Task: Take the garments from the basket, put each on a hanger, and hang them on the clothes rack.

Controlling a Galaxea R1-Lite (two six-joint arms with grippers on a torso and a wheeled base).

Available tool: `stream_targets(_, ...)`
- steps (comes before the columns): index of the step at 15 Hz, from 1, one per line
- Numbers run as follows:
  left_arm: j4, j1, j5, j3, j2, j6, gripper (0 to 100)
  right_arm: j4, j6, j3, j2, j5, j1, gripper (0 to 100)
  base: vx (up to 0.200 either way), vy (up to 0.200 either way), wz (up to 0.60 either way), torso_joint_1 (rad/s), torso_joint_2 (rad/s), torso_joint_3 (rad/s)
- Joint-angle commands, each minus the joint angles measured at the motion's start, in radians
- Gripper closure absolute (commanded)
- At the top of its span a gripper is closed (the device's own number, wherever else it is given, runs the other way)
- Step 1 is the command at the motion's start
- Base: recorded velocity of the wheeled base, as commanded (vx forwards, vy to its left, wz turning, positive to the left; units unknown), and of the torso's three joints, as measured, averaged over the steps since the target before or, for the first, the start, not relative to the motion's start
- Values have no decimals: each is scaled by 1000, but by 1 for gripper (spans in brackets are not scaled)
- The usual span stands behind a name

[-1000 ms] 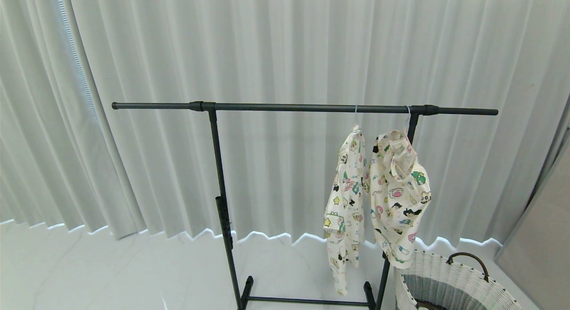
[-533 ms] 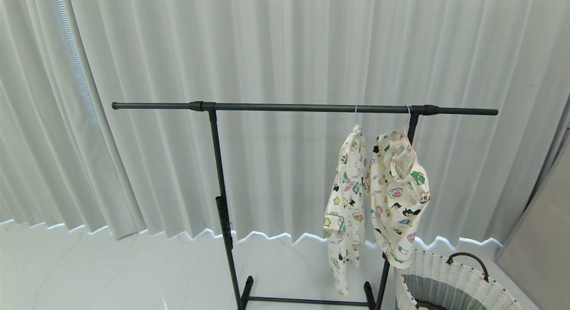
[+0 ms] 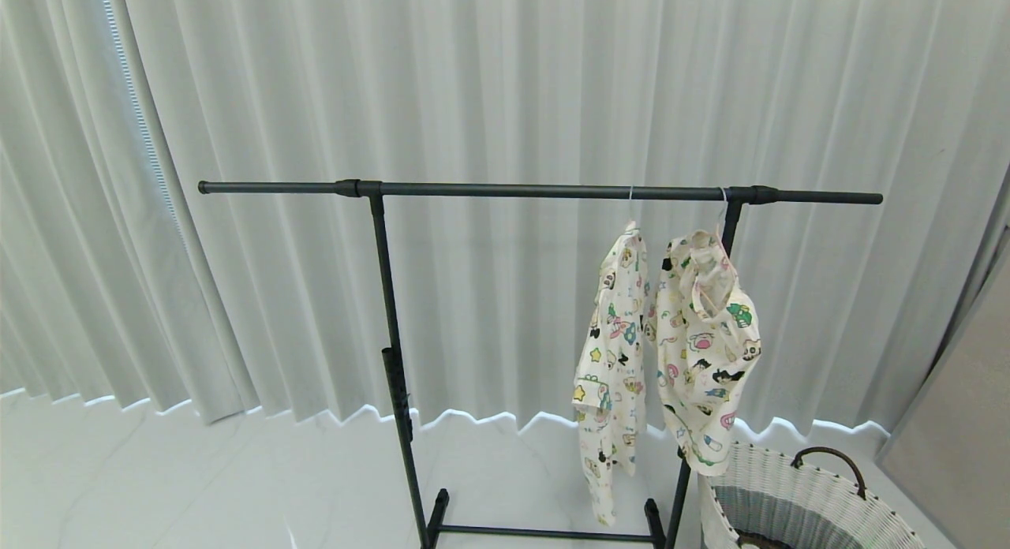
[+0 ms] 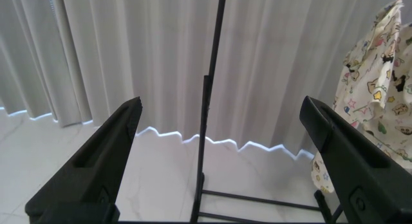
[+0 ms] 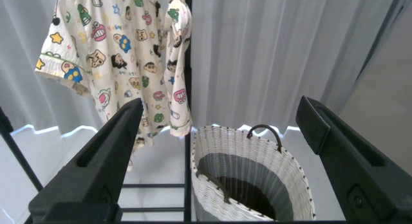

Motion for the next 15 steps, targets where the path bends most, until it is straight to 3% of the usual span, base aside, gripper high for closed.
stream_targets(1,0,0,1,0,0,0,0,0,1,0,0,0,0,0,0,0,0,0,0,0)
stream_targets(15,0,0,1,0,0,0,0,0,0,0,0,0,2,0,0,0,0,0,0,0)
